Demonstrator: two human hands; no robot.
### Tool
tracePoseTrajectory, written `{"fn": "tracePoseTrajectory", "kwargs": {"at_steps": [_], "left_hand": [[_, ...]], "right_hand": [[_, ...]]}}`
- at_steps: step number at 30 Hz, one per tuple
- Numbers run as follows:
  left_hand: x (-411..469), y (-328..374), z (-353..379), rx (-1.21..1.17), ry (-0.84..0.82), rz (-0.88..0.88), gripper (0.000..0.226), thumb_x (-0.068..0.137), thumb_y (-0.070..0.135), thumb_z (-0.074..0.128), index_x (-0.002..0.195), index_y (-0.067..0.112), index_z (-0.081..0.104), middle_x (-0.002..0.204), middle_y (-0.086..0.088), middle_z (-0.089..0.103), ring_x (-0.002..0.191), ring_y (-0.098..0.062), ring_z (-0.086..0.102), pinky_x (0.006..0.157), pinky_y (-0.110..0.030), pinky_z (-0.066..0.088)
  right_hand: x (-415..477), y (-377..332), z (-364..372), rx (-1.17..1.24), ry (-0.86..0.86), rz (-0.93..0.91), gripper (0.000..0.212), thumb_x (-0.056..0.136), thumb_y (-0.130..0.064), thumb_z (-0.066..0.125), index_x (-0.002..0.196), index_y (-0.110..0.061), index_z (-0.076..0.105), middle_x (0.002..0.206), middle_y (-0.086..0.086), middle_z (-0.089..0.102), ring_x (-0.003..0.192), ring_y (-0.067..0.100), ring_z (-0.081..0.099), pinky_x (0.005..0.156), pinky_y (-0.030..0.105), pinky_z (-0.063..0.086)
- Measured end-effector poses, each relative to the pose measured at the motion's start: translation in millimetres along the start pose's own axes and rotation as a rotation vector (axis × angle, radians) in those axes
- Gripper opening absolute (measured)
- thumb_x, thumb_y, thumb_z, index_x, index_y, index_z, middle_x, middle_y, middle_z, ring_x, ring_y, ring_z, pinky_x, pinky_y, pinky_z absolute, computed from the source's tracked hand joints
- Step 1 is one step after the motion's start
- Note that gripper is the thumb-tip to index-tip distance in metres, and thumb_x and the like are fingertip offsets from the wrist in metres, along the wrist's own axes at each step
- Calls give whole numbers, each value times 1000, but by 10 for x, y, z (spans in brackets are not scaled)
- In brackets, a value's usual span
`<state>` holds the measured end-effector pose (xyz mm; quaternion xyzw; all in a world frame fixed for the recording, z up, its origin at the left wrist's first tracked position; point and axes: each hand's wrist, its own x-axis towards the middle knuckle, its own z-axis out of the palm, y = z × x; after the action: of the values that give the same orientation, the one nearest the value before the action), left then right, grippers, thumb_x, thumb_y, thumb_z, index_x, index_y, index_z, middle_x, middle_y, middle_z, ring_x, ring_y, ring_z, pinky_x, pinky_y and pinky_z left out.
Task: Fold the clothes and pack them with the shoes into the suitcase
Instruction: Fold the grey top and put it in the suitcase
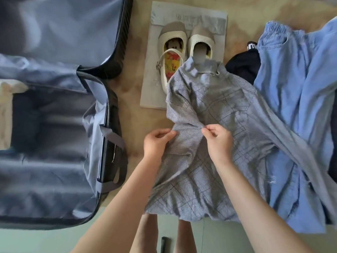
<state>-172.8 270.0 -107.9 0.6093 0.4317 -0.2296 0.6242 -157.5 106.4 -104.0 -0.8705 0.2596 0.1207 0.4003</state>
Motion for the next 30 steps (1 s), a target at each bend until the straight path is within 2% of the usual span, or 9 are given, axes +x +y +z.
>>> {"fn": "tracePoseTrajectory", "kwargs": {"at_steps": [5,9,13,16,20,23,25,27,30], "left_hand": [[-188,81,-44,-269,-7,33,11,73,8,78,77,10,68,76,-4,69,68,-13,62,64,-22,52],[-264,169,-71,-382,-33,118,19,61,24,80,75,15,71,70,-7,64,59,-20,52,47,-26,42],[-324,183,-41,-411,-63,78,12,71,16,79,81,16,72,76,-7,63,67,-17,54,58,-26,45],[-311,164,-58,-439,16,35,21,74,9,78,92,15,68,73,-3,62,68,-17,58,68,-34,49],[-269,308,-106,-387,96,172,24,74,10,79,93,18,66,55,11,59,51,-6,54,61,-29,46],[-283,472,-112,-416,75,261,25,74,12,79,95,18,67,56,13,59,58,-4,55,73,-25,48],[-257,530,-130,-374,40,288,23,77,16,77,98,19,68,56,15,55,58,-5,51,66,-22,44],[-210,503,-156,-357,21,248,22,83,23,73,103,17,69,68,8,61,69,-12,55,69,-27,46],[-101,326,-172,-261,98,18,37,91,34,60,119,9,63,112,-12,68,106,-28,62,89,-41,47]], "right_hand": [[-54,-8,-42,-45,20,-25,12,86,-22,68,92,-12,71,84,1,71,80,20,66,73,38,53],[-92,-139,-44,-6,21,-29,8,85,-22,69,87,-14,70,78,-1,69,76,19,67,71,38,54],[-133,-246,-57,16,35,-55,15,86,-22,69,99,-14,68,84,-5,67,81,15,65,69,28,49],[-192,-287,-105,59,-65,-272,37,84,-24,70,120,-20,62,105,-8,65,92,9,56,82,22,45],[-382,-352,-25,-85,-228,-654,53,78,-34,74,127,-19,61,118,-5,62,104,13,49,90,23,40],[-451,-413,124,-99,-97,-657,38,77,-29,73,113,-18,70,103,-5,68,92,20,53,84,32,43],[-453,-492,180,-43,60,-611,21,77,-23,72,96,-17,75,90,-7,71,83,22,55,79,34,43],[-463,-563,195,72,104,-516,15,78,-19,71,92,-15,75,86,-10,69,83,20,57,80,36,45],[-499,-566,188,151,62,-471,13,80,-20,70,91,-14,74,90,-8,68,91,16,60,91,42,46]]}}
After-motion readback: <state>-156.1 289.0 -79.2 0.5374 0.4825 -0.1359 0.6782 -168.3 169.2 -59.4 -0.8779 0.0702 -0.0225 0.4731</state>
